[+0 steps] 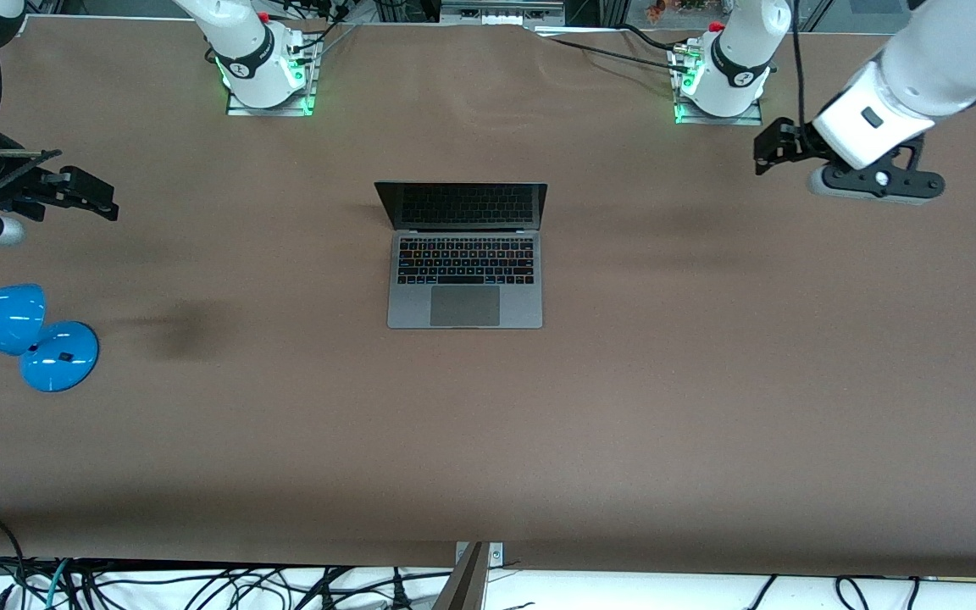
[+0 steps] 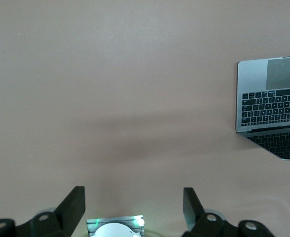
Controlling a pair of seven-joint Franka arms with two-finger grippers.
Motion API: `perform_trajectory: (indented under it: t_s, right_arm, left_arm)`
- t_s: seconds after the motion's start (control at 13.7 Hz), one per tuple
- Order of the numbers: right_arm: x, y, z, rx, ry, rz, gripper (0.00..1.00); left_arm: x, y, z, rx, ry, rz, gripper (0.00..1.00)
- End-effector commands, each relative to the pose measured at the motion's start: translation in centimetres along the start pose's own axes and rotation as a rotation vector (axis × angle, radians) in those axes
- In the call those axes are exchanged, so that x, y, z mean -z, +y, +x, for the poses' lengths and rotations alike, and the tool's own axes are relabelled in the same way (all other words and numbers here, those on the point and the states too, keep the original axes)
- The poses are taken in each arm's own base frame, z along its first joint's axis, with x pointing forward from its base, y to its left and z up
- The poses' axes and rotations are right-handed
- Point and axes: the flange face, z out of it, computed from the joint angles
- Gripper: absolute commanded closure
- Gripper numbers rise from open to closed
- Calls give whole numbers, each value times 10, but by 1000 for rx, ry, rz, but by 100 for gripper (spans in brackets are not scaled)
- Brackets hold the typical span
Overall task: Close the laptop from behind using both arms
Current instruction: 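Move the right gripper while the left gripper moves toward the laptop screen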
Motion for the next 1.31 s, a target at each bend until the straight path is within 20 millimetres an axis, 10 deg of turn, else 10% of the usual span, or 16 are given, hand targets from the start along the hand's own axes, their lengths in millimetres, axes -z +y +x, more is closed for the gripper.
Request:
perform_trajectory:
  t_s: [0.0,0.36,0.8,0.95,1.24]
  right_arm:
    - [0,-12,-9,15,-36,1,0]
    - [-4,-86,-12,137,-40,-4,0]
    - [-28,-165,-15,118,-102,138,1]
    - [-30,-198,-18,14,-93,138,10]
    - [-42,-258,-33,-128,-111,122,59]
  left_arm:
    - [-4,17,-12,28,0,-3,50]
    - [-11,46,-19,40,-5,10,96]
    - [-15,87,-30,62,-21,-41,100]
    - [-30,120,-41,37,-49,-30,100]
    - [-57,149,-42,43,-102,-117,100]
